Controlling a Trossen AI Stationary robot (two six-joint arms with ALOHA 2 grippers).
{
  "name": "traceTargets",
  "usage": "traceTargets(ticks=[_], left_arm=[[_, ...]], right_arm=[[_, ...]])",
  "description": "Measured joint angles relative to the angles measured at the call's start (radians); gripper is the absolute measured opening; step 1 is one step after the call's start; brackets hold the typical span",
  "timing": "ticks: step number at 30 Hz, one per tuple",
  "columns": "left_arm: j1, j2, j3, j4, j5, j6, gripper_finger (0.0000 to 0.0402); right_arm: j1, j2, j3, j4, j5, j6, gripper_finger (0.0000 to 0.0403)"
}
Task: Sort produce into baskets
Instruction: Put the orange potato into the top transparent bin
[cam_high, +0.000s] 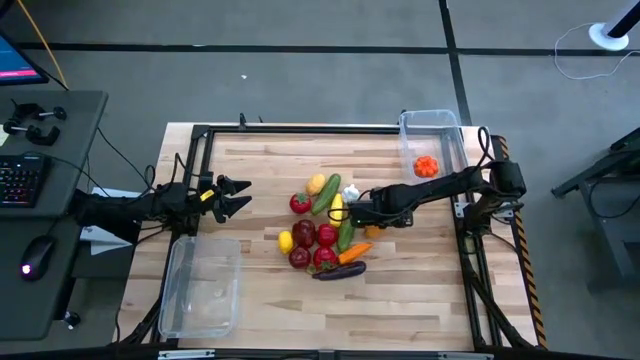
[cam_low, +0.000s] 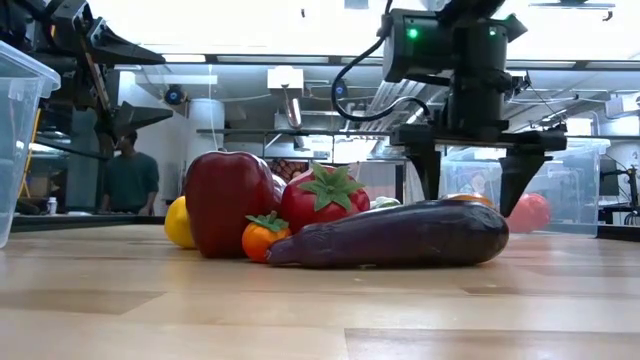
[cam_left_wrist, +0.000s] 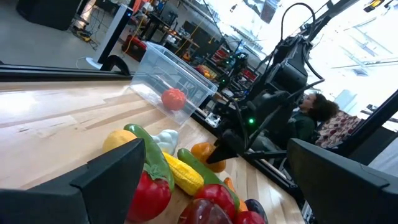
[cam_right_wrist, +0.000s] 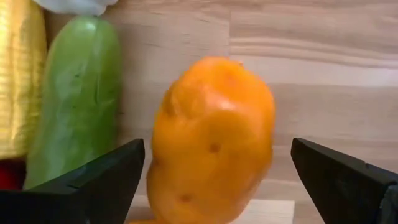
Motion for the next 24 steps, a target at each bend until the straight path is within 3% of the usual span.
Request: traceTargets(ticks=[8, 13, 24], left_arm=[[0.000, 0.000, 0.000, 0.000, 0.000, 0.000, 0.0378], [0.000, 0.000, 0.000, 0.000, 0.000, 0.000, 0.0378], [0.000, 0.000, 0.000, 0.000, 0.000, 0.000, 0.0378]], right_arm=[[-0.002, 0.000, -0.008, -0.020, 0.018, 0.015, 0.0397], [-0.010, 0.000, -0.078, 0.034, -0.060, 0.018, 0.0397], [-0.012, 0.000, -0.105, 0.060, -0.026, 0.010, 0.0383]])
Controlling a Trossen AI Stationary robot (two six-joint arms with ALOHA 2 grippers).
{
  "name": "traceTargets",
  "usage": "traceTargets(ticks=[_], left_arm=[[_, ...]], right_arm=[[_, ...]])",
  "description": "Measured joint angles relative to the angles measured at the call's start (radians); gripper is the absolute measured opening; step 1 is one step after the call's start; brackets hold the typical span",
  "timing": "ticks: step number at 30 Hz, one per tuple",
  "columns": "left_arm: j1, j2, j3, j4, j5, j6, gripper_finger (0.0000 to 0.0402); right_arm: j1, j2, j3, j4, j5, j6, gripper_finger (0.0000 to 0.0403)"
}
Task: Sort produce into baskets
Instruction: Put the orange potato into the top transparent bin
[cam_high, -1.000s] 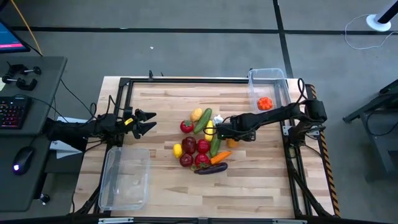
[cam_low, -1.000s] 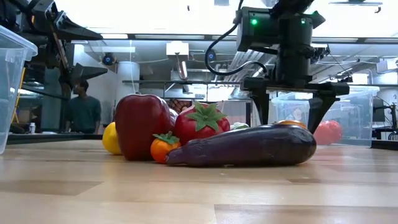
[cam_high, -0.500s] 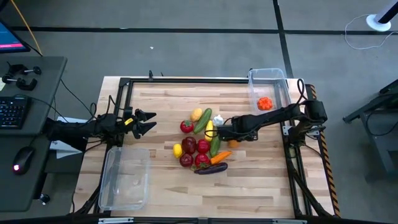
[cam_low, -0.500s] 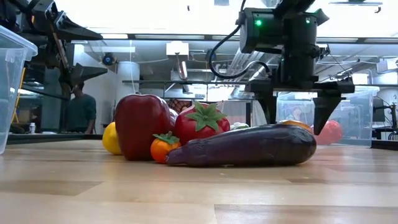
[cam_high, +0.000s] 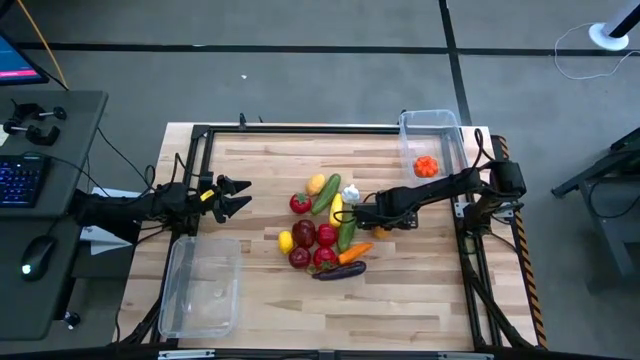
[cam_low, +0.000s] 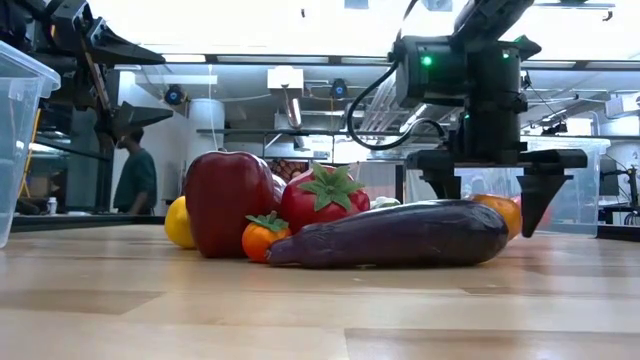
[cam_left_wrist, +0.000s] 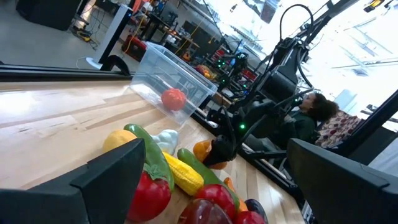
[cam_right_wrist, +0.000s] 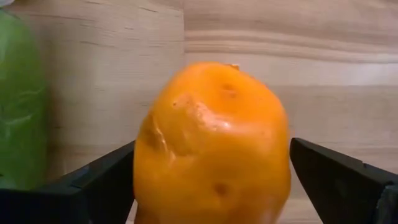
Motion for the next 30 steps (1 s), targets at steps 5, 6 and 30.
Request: traceTargets(ticks=[5, 6, 30], left_arm=[[0.000, 0.000, 0.000, 0.000, 0.000, 0.000, 0.0378], [0.000, 0.000, 0.000, 0.000, 0.000, 0.000, 0.0378], [0.000, 0.000, 0.000, 0.000, 0.000, 0.000, 0.0378]], right_arm=[[0.000, -0.003, 0.000, 0.000, -0.027, -0.042, 0.0314], [0.000, -0.006, 0.002, -0.001, -0.037, -0.050, 0.0294], [-0.309, -0.435, 0.316, -0.729, 0.533, -0.274, 0.0285]])
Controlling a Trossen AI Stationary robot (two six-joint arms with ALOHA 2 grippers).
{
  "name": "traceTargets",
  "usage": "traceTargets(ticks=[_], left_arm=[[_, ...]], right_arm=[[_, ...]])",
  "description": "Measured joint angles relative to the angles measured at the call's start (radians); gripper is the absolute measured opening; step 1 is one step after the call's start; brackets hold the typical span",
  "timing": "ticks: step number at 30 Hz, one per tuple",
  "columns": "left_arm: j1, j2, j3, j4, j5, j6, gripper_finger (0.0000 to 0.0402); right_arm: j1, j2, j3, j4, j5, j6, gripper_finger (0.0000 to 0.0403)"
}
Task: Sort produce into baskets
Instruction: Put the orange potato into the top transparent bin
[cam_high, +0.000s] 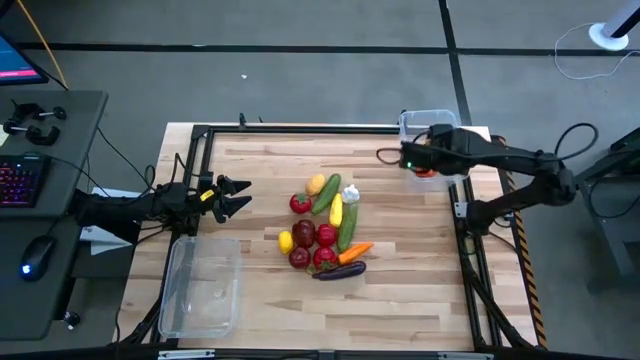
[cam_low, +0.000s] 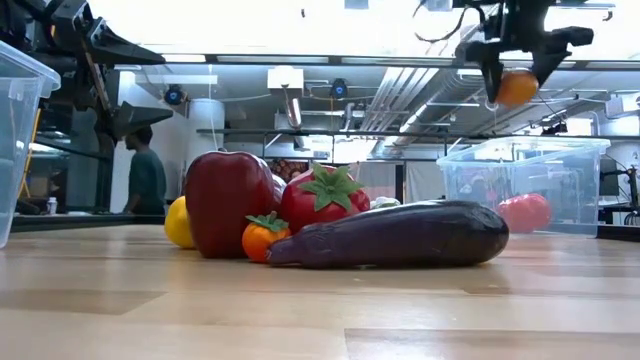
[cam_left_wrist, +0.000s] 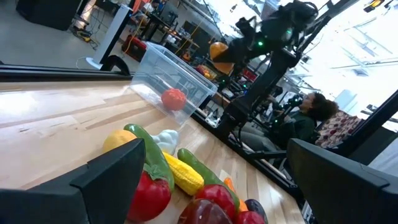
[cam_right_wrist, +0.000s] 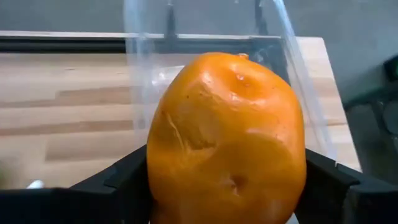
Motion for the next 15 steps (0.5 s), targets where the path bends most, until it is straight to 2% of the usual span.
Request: traceTargets(ticks=[7, 11, 15], left_arm=[[0.000, 0.000, 0.000, 0.000, 0.000, 0.000, 0.0378], [0.000, 0.000, 0.000, 0.000, 0.000, 0.000, 0.0378], [0.000, 0.000, 0.000, 0.000, 0.000, 0.000, 0.0378]], right_arm=[[-0.106, -0.001, -0.001, 0.070, -0.028, -0.168, 0.0287], [-0.140, -0.001, -0.001, 0.074, -0.025, -0.189, 0.0287], [-0.153, -0.001, -0.001, 0.061, -0.072, -0.193, 0.0288]])
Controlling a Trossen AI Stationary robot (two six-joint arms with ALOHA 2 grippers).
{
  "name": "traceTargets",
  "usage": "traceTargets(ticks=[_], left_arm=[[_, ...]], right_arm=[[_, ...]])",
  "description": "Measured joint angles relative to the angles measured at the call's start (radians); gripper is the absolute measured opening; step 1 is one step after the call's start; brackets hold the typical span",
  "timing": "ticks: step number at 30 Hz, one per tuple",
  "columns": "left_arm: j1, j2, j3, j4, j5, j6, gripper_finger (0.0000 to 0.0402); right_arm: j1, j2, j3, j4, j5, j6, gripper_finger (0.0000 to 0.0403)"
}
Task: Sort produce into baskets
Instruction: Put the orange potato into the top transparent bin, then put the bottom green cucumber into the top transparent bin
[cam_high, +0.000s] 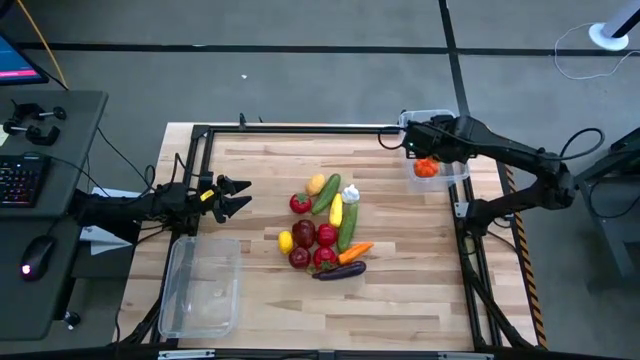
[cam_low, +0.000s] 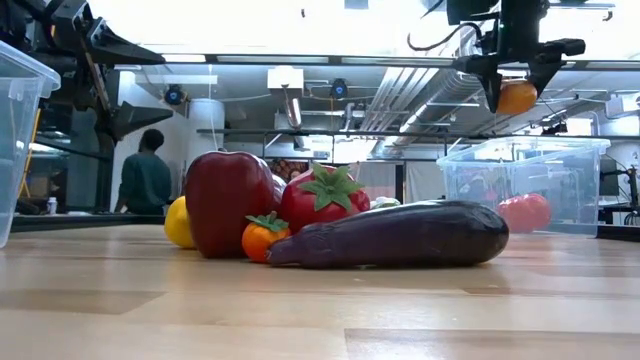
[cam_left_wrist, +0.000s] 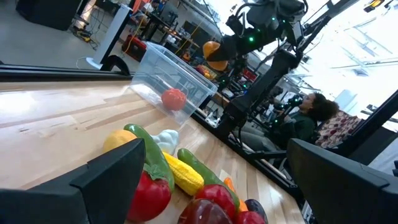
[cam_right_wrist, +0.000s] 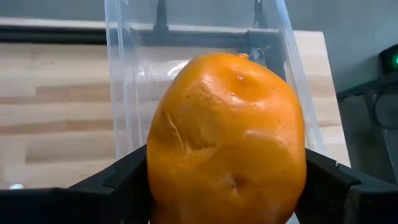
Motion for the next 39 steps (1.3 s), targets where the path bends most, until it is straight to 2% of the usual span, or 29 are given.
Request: traceTargets(ticks=[7, 13, 16, 21, 24, 28, 32, 35, 39], left_arm=[[0.000, 0.000, 0.000, 0.000, 0.000, 0.000, 0.0378], [0.000, 0.000, 0.000, 0.000, 0.000, 0.000, 0.0378], [0.000, 0.000, 0.000, 0.000, 0.000, 0.000, 0.0378], [0.000, 0.000, 0.000, 0.000, 0.000, 0.000, 0.0378], [0.000, 0.000, 0.000, 0.000, 0.000, 0.000, 0.0378], [0.000, 0.000, 0.000, 0.000, 0.000, 0.000, 0.0378], [0.000, 0.000, 0.000, 0.000, 0.000, 0.000, 0.0378], [0.000, 0.000, 0.000, 0.000, 0.000, 0.000, 0.0378], [0.000, 0.000, 0.000, 0.000, 0.000, 0.000, 0.0378]], right_arm=[[-0.022, 0.000, 0.000, 0.013, 0.100, -0.179, 0.0288], [-0.094, 0.000, -0.001, 0.014, 0.084, -0.226, 0.0296], [-0.123, 0.000, -0.001, 0.021, 0.083, -0.227, 0.0320], [-0.171, 0.000, -0.001, 0.054, 0.046, -0.267, 0.0387], [-0.192, 0.000, 0.000, 0.097, 0.042, -0.240, 0.0388], [-0.203, 0.000, 0.022, 0.159, -0.079, -0.259, 0.0366], [-0.154, 0.000, 0.024, 0.253, -0.288, -0.240, 0.0361], [-0.057, 0.000, 0.025, 0.371, -0.378, -0.208, 0.0360], [0.123, 0.018, 0.026, 0.516, -0.387, -0.110, 0.0360]])
